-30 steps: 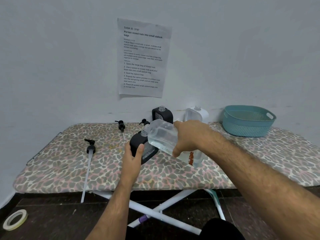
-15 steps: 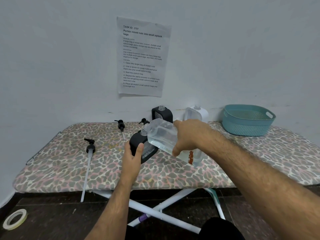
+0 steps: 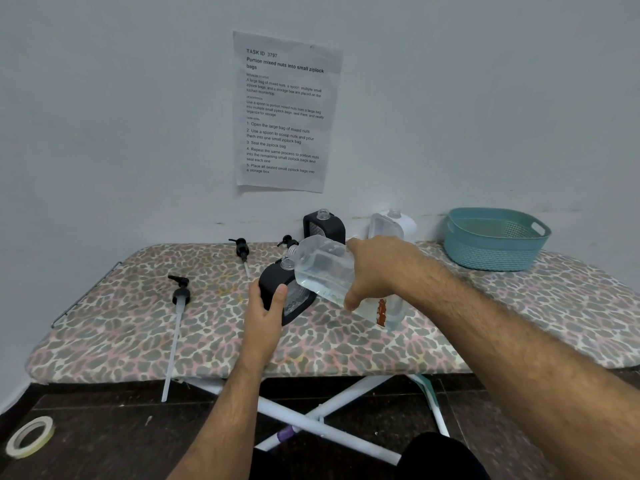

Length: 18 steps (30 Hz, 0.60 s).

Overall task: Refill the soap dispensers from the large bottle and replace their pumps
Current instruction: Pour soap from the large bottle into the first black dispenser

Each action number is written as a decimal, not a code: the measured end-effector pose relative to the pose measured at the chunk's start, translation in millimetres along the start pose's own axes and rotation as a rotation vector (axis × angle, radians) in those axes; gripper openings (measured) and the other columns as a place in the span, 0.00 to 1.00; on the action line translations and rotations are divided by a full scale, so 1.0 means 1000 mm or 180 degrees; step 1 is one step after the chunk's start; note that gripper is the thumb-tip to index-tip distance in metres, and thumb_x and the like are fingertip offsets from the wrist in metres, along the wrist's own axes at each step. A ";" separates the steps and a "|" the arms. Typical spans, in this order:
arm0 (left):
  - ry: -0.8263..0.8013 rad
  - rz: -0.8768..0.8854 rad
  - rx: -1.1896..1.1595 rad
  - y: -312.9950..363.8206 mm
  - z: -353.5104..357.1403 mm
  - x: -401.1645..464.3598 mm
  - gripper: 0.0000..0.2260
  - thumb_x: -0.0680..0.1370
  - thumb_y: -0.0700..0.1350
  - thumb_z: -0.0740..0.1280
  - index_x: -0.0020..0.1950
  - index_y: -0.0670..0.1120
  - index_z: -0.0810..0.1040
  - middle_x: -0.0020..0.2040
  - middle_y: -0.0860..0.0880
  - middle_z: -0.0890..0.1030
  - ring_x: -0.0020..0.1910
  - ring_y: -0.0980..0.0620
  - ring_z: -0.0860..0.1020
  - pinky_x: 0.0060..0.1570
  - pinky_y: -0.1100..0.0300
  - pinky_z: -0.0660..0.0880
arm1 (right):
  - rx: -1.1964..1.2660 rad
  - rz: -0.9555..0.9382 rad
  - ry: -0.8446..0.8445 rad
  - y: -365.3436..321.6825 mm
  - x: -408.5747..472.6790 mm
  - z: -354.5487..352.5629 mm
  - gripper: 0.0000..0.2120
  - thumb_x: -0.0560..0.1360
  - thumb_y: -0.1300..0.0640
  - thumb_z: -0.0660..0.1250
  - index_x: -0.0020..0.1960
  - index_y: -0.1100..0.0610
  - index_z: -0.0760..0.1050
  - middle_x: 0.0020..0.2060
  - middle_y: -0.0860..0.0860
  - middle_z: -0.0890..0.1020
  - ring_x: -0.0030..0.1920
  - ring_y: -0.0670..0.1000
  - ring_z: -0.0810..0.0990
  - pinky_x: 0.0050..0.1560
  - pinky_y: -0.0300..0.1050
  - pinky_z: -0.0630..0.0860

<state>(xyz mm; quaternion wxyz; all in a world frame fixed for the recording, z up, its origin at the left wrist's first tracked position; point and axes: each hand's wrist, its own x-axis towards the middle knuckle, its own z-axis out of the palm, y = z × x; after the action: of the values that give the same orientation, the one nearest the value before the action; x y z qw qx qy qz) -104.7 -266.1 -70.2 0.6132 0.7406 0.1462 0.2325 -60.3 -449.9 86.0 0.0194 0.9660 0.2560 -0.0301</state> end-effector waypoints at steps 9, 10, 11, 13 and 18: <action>0.0000 0.0000 -0.0016 -0.001 0.001 0.001 0.27 0.74 0.63 0.61 0.68 0.50 0.68 0.60 0.52 0.77 0.59 0.53 0.77 0.63 0.46 0.75 | -0.0003 0.0003 0.0000 0.000 0.000 0.000 0.42 0.63 0.37 0.77 0.70 0.51 0.65 0.48 0.47 0.75 0.47 0.50 0.73 0.44 0.47 0.76; -0.0001 -0.0008 -0.0015 -0.001 0.001 0.002 0.27 0.74 0.63 0.61 0.68 0.50 0.68 0.60 0.52 0.78 0.59 0.53 0.77 0.62 0.47 0.75 | -0.0001 0.0003 -0.0003 -0.001 0.000 0.000 0.42 0.63 0.37 0.77 0.70 0.51 0.65 0.47 0.46 0.74 0.47 0.49 0.73 0.44 0.47 0.75; -0.0004 -0.0010 -0.0026 -0.002 0.000 0.002 0.27 0.74 0.63 0.61 0.68 0.50 0.68 0.60 0.51 0.78 0.59 0.52 0.77 0.62 0.46 0.75 | 0.0002 0.0005 -0.0005 -0.001 0.001 0.000 0.42 0.63 0.37 0.77 0.70 0.51 0.65 0.46 0.46 0.74 0.46 0.49 0.73 0.43 0.47 0.75; -0.0007 -0.0003 -0.0042 -0.002 0.000 0.003 0.27 0.74 0.63 0.61 0.68 0.49 0.68 0.60 0.51 0.78 0.59 0.52 0.77 0.62 0.46 0.75 | 0.0007 0.0002 -0.0008 -0.001 0.001 0.000 0.42 0.63 0.37 0.77 0.70 0.51 0.65 0.46 0.46 0.74 0.46 0.49 0.73 0.44 0.47 0.76; -0.0015 0.0029 -0.0064 -0.002 0.001 0.003 0.22 0.77 0.59 0.61 0.68 0.50 0.68 0.59 0.53 0.77 0.59 0.54 0.77 0.61 0.52 0.75 | -0.0006 -0.0010 -0.0003 0.000 0.001 0.000 0.42 0.63 0.37 0.77 0.70 0.51 0.65 0.46 0.46 0.74 0.47 0.49 0.74 0.45 0.48 0.77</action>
<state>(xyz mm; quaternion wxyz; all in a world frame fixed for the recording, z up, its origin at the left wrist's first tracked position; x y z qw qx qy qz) -101.8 -265.3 -71.8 0.6200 0.7356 0.1391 0.2350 -59.3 -449.2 85.7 0.0204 0.9656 0.2575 -0.0303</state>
